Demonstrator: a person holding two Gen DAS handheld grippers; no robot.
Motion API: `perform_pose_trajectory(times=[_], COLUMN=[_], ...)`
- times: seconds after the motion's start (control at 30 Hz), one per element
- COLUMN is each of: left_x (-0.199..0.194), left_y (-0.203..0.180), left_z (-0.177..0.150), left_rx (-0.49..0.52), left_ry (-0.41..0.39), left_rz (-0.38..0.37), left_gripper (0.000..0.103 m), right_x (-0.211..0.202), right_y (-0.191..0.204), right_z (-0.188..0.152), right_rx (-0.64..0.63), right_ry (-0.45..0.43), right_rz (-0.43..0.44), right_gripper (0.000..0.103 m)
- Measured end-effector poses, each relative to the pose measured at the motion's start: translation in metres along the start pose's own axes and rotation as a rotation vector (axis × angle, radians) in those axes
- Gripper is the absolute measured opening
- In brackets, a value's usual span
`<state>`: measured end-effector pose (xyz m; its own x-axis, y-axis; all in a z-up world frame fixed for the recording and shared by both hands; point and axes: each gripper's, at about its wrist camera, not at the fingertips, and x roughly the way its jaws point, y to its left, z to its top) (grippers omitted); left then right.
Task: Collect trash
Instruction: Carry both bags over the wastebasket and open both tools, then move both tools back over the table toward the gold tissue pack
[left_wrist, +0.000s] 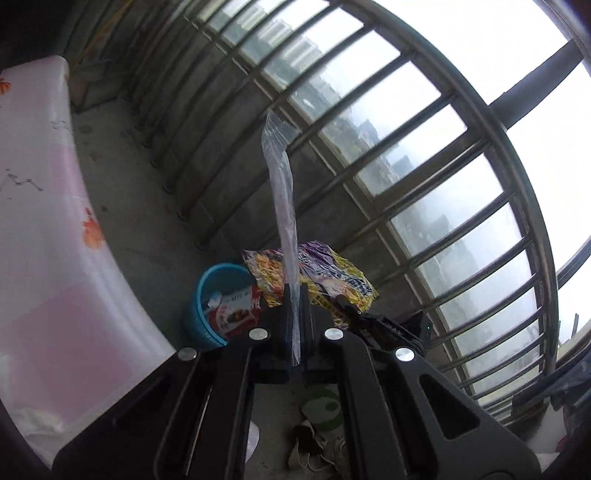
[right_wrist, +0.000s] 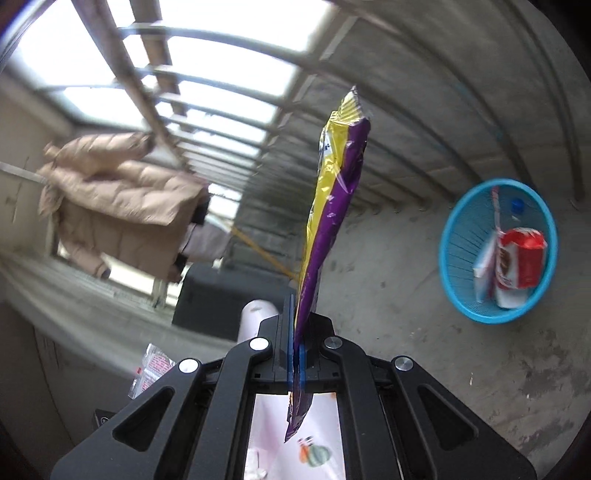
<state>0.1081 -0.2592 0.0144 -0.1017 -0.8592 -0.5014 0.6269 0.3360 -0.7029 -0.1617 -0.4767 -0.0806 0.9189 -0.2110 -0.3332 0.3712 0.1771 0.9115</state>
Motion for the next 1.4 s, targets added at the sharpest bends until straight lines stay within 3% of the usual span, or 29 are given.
perform_pose_trajectory(times=[0.23, 0.43, 0.7, 0.77, 0.83, 0.93, 1.27, 1.4], left_x=[0.145, 0.246, 0.343, 0.36, 0.365, 0.361, 0.314, 0.261], left_y=[-0.005, 0.0, 0.019, 0.033, 0.042, 0.048, 0.021, -0.007], left_z=[0.011, 0.013, 0.002, 0.001, 0.002, 0.003, 0.017, 0.03], left_rx=[0.088, 0.263, 0.31, 0.269, 0.204, 0.133, 0.161, 0.296], left_ry=[0.233, 0.406, 0.57, 0.588, 0.577, 0.558, 0.446, 0.329], left_rz=[0.131, 0.284, 0.33, 0.366, 0.357, 0.299, 0.282, 0.373], left_gripper=[0.001, 0.001, 0.003, 0.017, 0.025, 0.033, 0.053, 0.064], right_x=[0.036, 0.082, 0.147, 0.155, 0.146, 0.125, 0.092, 0.082], right_y=[-0.05, -0.065, -0.109, -0.131, -0.141, -0.143, -0.124, -0.099], right_z=[0.013, 0.032, 0.045, 0.046, 0.049, 0.054, 0.066, 0.067], right_rx=[-0.058, -0.299, -0.422, -0.385, -0.336, -0.295, -0.237, -0.256], right_ry=[-0.05, 0.011, 0.209, 0.259, 0.233, 0.139, -0.061, -0.111], right_rz=[-0.268, -0.557, -0.654, -0.694, -0.676, -0.626, -0.569, -0.538], right_gripper=[0.002, 0.002, 0.005, 0.024, 0.026, 0.05, 0.05, 0.05])
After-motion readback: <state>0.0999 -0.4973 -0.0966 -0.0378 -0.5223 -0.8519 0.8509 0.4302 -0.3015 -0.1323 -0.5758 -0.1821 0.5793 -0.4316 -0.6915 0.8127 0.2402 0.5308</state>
